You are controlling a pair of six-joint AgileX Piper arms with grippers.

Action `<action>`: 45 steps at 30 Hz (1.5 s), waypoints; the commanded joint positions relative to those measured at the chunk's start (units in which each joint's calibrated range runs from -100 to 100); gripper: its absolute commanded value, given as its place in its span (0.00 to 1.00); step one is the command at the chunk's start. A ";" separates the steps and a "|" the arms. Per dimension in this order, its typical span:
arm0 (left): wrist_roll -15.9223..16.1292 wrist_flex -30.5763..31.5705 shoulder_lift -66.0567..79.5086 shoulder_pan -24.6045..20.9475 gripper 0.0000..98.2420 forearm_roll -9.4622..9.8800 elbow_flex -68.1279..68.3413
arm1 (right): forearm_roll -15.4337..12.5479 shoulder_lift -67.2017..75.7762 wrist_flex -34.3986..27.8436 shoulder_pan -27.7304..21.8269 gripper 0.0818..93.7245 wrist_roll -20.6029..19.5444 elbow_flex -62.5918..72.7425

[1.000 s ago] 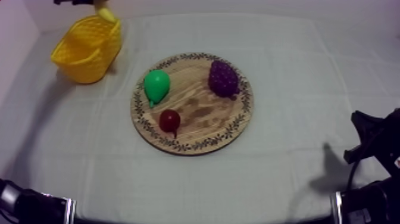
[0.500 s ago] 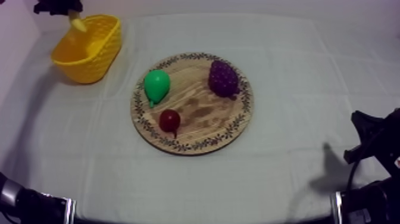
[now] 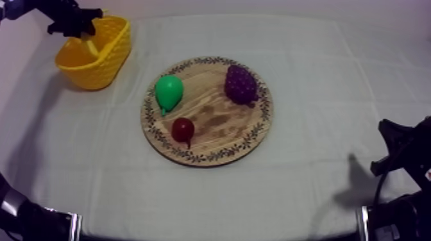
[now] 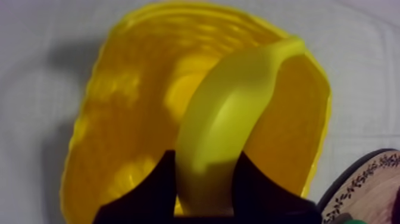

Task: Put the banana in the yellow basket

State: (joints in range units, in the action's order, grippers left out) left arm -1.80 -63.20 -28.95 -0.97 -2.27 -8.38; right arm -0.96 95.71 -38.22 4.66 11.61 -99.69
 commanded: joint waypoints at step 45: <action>3.97 6.09 -9.07 -1.20 0.44 -3.95 3.45 | 0.01 0.05 -0.01 0.01 0.00 -0.01 0.03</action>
State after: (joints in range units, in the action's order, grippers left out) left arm 2.12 -57.19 -38.01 -2.15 -6.22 -4.98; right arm -0.96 95.71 -38.22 4.66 11.75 -99.69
